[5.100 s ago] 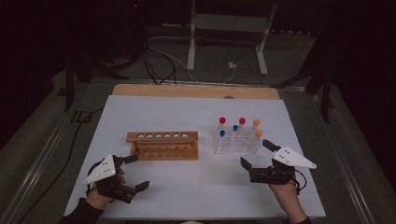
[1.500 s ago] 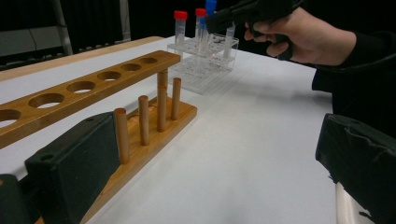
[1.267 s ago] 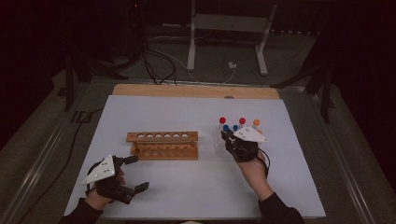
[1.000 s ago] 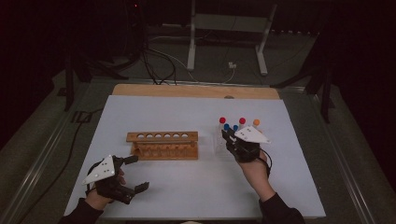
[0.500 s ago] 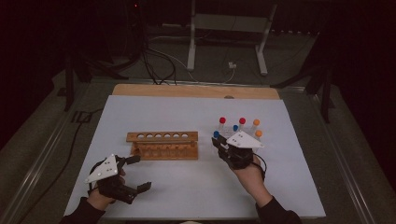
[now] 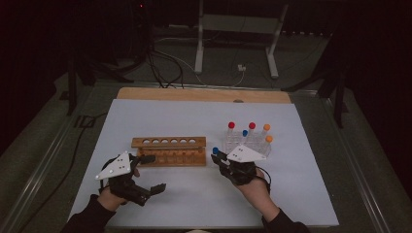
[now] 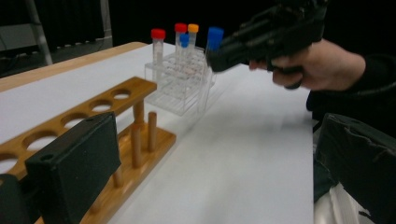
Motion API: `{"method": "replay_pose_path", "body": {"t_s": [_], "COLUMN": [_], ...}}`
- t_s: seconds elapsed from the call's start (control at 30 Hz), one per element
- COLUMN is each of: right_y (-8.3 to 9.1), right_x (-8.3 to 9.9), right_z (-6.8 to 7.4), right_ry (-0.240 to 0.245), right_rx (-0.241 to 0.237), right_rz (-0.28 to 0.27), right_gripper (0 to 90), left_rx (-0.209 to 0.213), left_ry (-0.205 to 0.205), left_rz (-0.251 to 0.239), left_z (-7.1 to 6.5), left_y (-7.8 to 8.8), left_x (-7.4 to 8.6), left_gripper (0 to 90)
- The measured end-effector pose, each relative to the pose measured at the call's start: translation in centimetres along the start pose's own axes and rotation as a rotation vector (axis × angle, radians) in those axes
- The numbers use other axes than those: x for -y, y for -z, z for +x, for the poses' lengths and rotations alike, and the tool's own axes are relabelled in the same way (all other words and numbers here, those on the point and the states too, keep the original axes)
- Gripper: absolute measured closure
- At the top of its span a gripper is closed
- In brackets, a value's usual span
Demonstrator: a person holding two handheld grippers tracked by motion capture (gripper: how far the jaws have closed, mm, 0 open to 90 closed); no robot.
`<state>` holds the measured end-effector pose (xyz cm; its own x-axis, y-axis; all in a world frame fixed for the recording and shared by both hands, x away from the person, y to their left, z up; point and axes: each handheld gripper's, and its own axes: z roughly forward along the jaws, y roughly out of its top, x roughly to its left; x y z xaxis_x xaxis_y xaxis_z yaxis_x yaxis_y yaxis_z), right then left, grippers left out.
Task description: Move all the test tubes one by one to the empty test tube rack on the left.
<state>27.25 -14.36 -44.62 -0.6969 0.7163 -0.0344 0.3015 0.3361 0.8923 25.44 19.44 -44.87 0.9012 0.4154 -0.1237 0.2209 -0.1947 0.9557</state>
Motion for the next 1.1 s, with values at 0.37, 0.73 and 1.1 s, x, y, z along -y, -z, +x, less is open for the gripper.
{"method": "replay_pose_path", "body": {"t_s": [0.37, 0.73, 1.1], "right_y": [0.0, 0.1, -0.1], "right_x": [0.0, -0.1, 0.0], "right_z": [0.8, 1.3, 2.0], "right_ry": [0.013, 0.009, 0.011], "right_rx": [-0.047, -0.078, -0.115], "right_rz": [0.005, 0.007, 0.014], "right_gripper": [76.4, 76.4, 76.4], "left_rx": [0.048, 0.082, 0.11], "left_ry": [-0.013, -0.013, -0.037], "left_rz": [0.025, 0.032, 0.035], "left_z": [0.2, 0.2, -0.2], "left_y": [-1.9, -4.2, -6.4], "left_x": [-3.0, -4.7, -5.3], "left_gripper": [0.6, 0.6, 5.3]}}
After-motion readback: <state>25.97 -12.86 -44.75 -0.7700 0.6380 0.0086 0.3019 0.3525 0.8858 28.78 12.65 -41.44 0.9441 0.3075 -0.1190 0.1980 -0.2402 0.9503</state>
